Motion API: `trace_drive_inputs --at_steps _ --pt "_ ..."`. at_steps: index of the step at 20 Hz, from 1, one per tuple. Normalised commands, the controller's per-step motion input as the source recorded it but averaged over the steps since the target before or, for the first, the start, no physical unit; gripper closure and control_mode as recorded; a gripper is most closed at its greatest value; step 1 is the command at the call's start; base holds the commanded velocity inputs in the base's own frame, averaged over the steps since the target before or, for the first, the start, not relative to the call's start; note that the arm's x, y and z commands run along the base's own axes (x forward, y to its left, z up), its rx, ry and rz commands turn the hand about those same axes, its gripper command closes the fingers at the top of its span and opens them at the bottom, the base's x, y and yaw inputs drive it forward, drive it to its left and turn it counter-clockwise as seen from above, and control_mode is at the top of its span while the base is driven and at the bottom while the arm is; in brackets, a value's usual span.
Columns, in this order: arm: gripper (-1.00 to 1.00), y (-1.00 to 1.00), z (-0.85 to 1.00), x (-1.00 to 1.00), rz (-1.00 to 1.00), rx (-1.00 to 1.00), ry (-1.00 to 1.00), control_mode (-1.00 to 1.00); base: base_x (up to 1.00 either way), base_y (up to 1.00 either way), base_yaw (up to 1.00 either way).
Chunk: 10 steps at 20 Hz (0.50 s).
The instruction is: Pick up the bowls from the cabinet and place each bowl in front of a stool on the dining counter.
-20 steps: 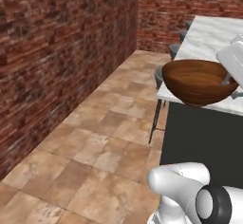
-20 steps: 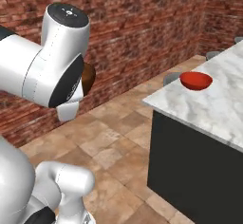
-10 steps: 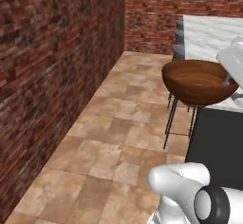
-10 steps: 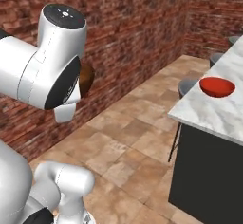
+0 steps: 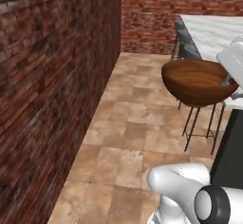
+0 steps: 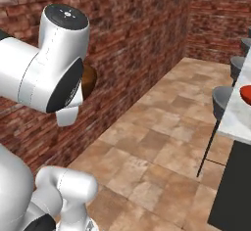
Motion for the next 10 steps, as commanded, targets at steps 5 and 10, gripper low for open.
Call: trace_drive_inputs --at_steps 5,10 --pt "1.0 0.0 0.0 0.0 0.0 0.0 0.0 1.0 0.96 1.0 -0.38" --pt "1.0 0.0 0.0 0.0 0.0 0.0 0.0 1.0 1.0 0.94 -0.45"
